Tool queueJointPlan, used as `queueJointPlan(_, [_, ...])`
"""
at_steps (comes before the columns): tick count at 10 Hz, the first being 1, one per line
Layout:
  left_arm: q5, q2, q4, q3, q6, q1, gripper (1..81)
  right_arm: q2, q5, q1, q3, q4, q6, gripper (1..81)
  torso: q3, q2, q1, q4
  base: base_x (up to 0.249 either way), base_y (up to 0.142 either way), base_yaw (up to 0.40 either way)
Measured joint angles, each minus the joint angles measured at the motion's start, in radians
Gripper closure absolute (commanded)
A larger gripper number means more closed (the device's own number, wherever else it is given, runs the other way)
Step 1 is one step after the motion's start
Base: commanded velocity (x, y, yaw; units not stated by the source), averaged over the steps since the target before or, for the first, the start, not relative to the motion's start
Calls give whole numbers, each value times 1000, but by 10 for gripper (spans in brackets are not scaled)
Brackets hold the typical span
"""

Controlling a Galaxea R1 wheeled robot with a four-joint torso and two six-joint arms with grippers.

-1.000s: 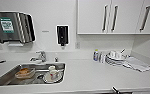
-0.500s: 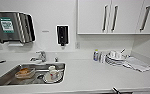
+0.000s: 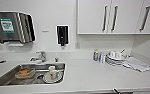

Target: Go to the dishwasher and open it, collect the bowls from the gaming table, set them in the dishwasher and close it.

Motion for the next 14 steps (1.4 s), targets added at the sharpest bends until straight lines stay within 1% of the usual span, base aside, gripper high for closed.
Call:
queueJointPlan(5, [1, -3, -1, -5, 0, 0, 10, 0, 26, -32, -6, -14, 0, 10, 0, 0, 0, 0, 0, 0, 0])
queueJointPlan(9, [3, 2, -1, -6, 0, 0, 10, -9, 87, -85, -16, -35, -14, 10, 0, 0, 0, 0, 0, 0, 0])
queueJointPlan(14, [4, 3, -1, -6, 0, 0, 10, -11, 142, -100, -31, -43, -24, 10, 2, 0, 0, 0, 0, 0, 0])
